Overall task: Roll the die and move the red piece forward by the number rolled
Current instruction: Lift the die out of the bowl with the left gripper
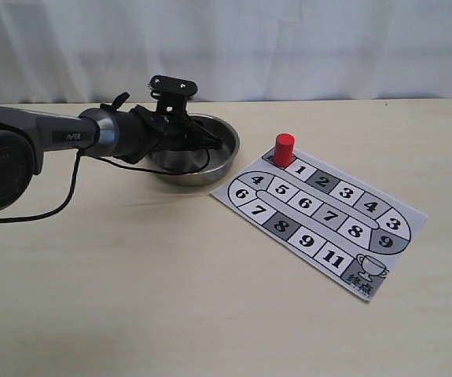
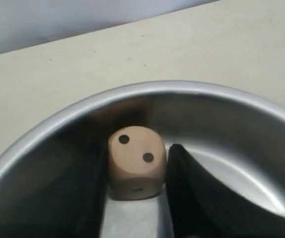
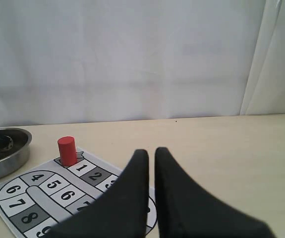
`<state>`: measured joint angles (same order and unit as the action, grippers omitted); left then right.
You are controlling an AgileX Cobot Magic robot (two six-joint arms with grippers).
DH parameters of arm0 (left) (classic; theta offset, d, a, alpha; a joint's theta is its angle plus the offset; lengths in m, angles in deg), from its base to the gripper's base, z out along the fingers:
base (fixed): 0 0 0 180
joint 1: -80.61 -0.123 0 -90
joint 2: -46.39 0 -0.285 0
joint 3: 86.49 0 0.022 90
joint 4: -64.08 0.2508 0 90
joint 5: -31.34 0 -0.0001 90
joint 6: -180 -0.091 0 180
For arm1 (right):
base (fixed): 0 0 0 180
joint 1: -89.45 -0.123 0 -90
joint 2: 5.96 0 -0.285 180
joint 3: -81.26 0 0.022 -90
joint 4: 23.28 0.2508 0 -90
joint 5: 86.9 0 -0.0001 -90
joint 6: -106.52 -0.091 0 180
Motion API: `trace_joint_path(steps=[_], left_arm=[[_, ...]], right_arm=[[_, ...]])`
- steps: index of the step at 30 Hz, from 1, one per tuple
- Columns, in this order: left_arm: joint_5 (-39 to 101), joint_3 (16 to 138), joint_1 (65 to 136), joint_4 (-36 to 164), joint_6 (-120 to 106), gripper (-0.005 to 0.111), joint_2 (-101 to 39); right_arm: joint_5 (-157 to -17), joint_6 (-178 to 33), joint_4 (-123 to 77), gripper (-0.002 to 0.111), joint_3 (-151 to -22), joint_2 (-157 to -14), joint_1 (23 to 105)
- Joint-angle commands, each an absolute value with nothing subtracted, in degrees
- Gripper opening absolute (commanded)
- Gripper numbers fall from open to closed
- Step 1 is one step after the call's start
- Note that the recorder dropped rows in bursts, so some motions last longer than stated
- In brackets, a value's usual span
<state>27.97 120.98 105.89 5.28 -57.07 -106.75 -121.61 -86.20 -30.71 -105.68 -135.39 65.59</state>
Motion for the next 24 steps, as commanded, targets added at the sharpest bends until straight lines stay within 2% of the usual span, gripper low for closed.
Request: trace_joint_path(steps=[1,11,24], left_arm=[[32.8,121.0,106.0,5.5,-57.4,0.000,-103.6],[38.2,115.8,105.4,12.0,-57.2,0.000,-95.9],[37.0,90.9,101.0,12.8,-57.2,0.000,-74.4]], right_arm=[[-121.0,-86.2,-30.6,0.004,-105.5,-135.8,65.9],[-121.0,-86.2,-30.6,0.004,-105.5,-135.8,65.9],[-121.0,-86.2,-30.6,0.004,-105.5,-135.8,65.9]])
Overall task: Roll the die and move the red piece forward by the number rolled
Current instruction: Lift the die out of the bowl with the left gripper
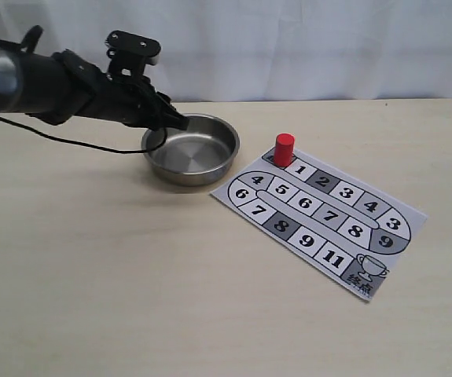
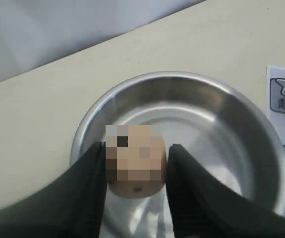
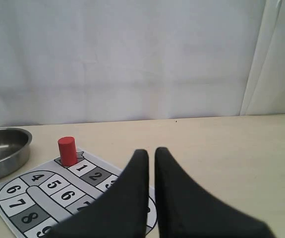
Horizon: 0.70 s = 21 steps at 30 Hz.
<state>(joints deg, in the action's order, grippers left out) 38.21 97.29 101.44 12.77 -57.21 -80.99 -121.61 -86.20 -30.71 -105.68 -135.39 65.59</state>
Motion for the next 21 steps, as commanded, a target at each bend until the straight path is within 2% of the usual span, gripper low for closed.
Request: trace_joint_path(steps=[1,13,21], left_arm=[[36.7,89.2,101.0,12.8,-57.2,0.000,-72.5],[30.9,65.9,101.0,12.5,-55.0,0.000,-56.7],[31.9,61.7,101.0,12.4,-53.8,0.000,-56.4]], right_arm=[[-121.0,-86.2,-30.6,0.004,-105.5,-135.8,65.9],[-121.0,-86.2,-30.6,0.004,-105.5,-135.8,65.9],[-121.0,-86.2,-30.6,0.004,-105.5,-135.8,65.9]])
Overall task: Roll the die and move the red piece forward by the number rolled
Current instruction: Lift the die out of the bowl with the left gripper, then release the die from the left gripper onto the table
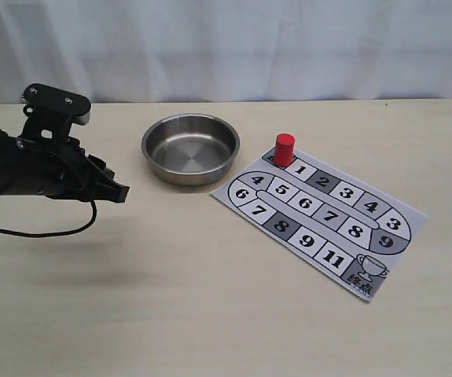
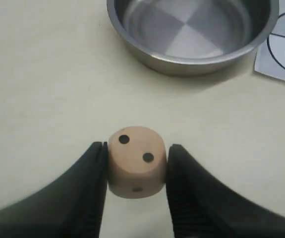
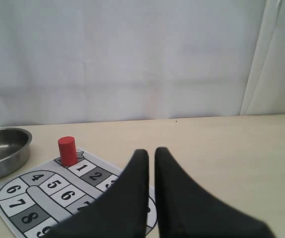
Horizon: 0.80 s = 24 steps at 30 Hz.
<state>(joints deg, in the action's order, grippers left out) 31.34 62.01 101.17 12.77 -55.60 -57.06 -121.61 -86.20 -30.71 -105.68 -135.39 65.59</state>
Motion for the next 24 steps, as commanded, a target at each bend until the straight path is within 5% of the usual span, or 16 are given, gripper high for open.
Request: trace_joint_path(steps=[1,14,18,22,24], left_arm=[[31.9,61.8,101.0,12.4,-53.5,0.000,-56.4],[41.5,74.3,107.6,12.4,-50.7,0.003,-65.4],[43.1,77.5,109.1,8.1,-49.6,0.031,-67.7],[42.1,77.7,109.3,6.7,-49.6,0.078,-67.8],[43.4,77.7,109.1,7.2,-49.6,0.091,-67.8]], right_arm=[[-121.0,-86.2,-30.6,0.004,-105.5,-135.8,65.9],[-121.0,-86.2,-30.6,0.004,-105.5,-135.8,65.9],[-121.0,-86.2,-30.6,0.004,-105.5,-135.8,65.9],[-121.0,-86.2,-30.6,0.004,-105.5,-135.8,65.9],[-121.0,-86.2,-30.6,0.004,-105.5,-135.8,65.9]])
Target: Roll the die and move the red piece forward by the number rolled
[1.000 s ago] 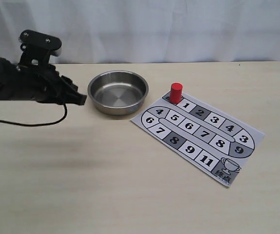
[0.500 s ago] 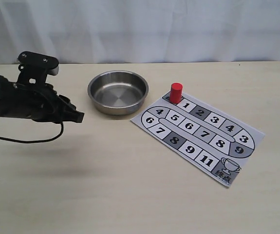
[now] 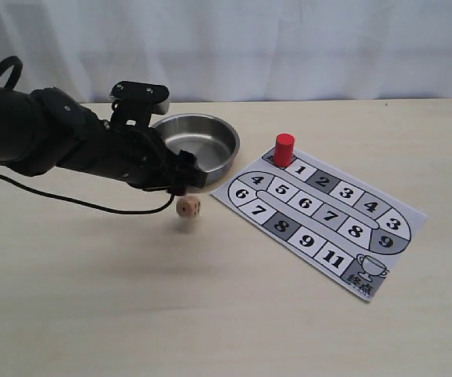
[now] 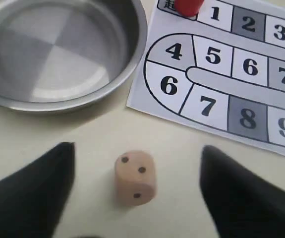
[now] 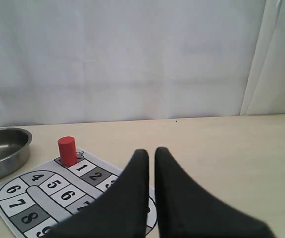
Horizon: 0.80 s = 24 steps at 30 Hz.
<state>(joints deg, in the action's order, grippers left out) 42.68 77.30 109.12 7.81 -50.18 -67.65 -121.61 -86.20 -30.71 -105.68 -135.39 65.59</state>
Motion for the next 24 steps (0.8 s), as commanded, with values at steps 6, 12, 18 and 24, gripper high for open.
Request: trace_joint_path(steps=[6,12,18,24], left_arm=[[45.1,77.7,109.1,13.0,-49.6,0.094,-67.7],[45.8,77.7,109.1,17.5,-49.2,0.094,-67.5],[47.6,77.7,109.1,23.4,-48.4,0.094,-67.1],[53.2,77.7,109.1,35.8,-39.9,0.092,-66.4]], right_arm=[[-121.0,-86.2,-30.6,0.004,-105.5,-135.8,65.9],[-121.0,-86.2,-30.6,0.004,-105.5,-135.8,65.9],[-121.0,-86.2,-30.6,0.004,-105.5,-135.8,65.9],[-121.0,-86.2,-30.6,0.004,-105.5,-135.8,65.9]])
